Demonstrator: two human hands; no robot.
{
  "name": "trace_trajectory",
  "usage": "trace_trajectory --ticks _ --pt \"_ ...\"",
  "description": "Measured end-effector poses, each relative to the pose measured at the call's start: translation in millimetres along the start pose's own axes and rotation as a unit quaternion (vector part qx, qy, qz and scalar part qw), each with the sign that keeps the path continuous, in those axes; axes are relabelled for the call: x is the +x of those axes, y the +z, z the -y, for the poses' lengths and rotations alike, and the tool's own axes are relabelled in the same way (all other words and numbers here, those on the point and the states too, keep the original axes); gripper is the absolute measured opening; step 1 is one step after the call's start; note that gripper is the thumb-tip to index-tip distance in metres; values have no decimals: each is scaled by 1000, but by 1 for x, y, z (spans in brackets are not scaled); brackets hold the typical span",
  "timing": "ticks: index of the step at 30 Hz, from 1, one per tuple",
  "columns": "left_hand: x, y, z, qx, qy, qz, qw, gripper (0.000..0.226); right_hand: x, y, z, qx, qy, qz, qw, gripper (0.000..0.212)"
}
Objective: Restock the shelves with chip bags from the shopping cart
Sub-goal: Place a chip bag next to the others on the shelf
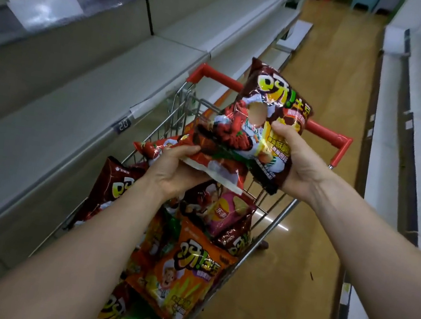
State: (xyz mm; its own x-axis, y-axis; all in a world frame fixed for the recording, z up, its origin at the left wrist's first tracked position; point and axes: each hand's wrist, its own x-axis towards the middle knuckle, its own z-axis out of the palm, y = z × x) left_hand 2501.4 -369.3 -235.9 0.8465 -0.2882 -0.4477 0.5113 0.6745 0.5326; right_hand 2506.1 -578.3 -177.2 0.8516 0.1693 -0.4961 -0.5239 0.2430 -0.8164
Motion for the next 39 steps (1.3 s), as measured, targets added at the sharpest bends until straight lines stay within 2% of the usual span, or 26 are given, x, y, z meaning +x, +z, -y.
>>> trace_trajectory --ticks 3,5,7,9,10,12,15,16,19,22,26,29,30,33,35,39 --pt "-3 5 -11 113 -35 68 991 50 -8 -7 11 -3 -21 10 1000 46" --pt "-3 10 -21 141 -53 107 983 75 -15 -15 19 3 -40 28 999 39" --pt "-2 23 -32 159 -59 91 981 84 -23 -23 28 12 -56 53 997 42" --pt "-5 45 -39 234 -66 79 967 94 -31 -29 39 4 -72 82 994 53" --pt "-6 58 -40 293 -64 72 951 90 -35 -30 45 -3 -77 99 992 58" --pt "-6 86 -39 377 -63 59 922 67 -41 -32 57 -21 -87 119 989 72" --pt "-1 121 -37 417 -73 46 905 44 -53 -44 80 -44 -115 108 986 95" --pt "3 131 -37 421 -55 50 904 45 -59 -50 88 -51 -125 102 986 96" --pt "17 166 -38 408 33 73 910 72 -79 -76 115 -51 -153 75 984 97" --pt "22 214 -34 395 105 94 908 83 -101 -101 143 -54 -186 42 980 95" --pt "34 283 -24 407 110 154 894 70 -126 -134 179 -49 -235 -48 970 68" --pt "45 336 -10 416 111 184 884 56 -145 -162 204 -43 -281 -104 953 65" --pt "48 353 -4 419 116 190 880 58 -152 -171 212 -42 -293 -115 948 68" --pt "57 403 14 439 141 216 861 88 -180 -198 234 -46 -333 -162 928 67" --pt "59 436 29 444 154 233 852 98 -200 -216 246 -40 -360 -202 910 64" --pt "62 502 63 443 173 276 835 75 -238 -256 264 -25 -396 -256 881 67"
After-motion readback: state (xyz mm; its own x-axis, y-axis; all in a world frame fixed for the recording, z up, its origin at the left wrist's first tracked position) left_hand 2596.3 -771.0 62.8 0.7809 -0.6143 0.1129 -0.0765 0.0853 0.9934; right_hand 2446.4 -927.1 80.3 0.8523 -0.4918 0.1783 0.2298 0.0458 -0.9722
